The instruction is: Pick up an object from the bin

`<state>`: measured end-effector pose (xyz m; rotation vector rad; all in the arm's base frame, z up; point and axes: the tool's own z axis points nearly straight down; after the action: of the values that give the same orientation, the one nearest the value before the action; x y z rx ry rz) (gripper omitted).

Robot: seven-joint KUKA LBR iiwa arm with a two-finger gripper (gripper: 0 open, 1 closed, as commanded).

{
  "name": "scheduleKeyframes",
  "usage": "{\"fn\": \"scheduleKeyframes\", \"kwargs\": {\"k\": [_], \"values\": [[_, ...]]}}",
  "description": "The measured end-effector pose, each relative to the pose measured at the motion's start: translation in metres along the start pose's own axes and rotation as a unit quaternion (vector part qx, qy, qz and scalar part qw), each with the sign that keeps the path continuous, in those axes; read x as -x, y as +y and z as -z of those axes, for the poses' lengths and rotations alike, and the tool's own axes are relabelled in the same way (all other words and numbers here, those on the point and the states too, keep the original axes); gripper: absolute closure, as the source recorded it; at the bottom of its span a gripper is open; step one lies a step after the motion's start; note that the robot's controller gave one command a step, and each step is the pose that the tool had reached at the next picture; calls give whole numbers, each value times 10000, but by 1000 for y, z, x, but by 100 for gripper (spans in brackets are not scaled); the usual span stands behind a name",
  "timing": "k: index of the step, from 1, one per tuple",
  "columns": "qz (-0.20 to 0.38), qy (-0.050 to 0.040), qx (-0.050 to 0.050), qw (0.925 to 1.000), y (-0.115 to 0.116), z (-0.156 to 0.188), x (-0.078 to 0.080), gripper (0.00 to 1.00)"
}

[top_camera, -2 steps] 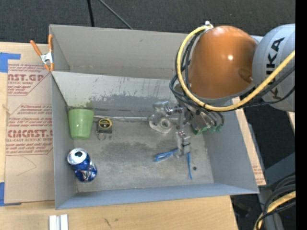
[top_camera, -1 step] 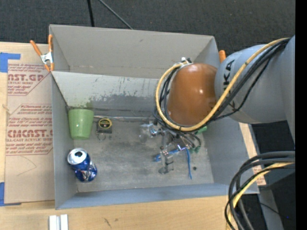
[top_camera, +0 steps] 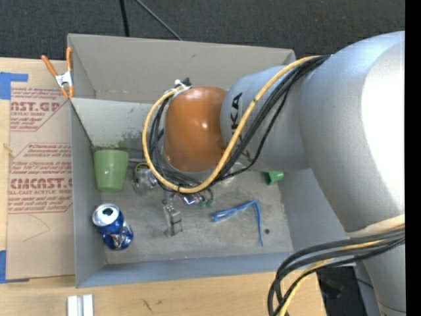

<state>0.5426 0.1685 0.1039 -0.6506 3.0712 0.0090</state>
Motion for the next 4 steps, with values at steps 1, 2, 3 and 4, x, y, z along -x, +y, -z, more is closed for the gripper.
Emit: {"fn": "scheduleKeyframes", "kwargs": {"k": [1, 2, 3, 4], "values": [[12, 19, -1, 10000, 72, -27, 7, 0], [-25, 15, -23, 10000, 66, -26, 7, 100], [152, -46, -25, 9999, 74, 98, 32, 100], [150, 1, -23, 9999, 74, 93, 30, 0]]}}
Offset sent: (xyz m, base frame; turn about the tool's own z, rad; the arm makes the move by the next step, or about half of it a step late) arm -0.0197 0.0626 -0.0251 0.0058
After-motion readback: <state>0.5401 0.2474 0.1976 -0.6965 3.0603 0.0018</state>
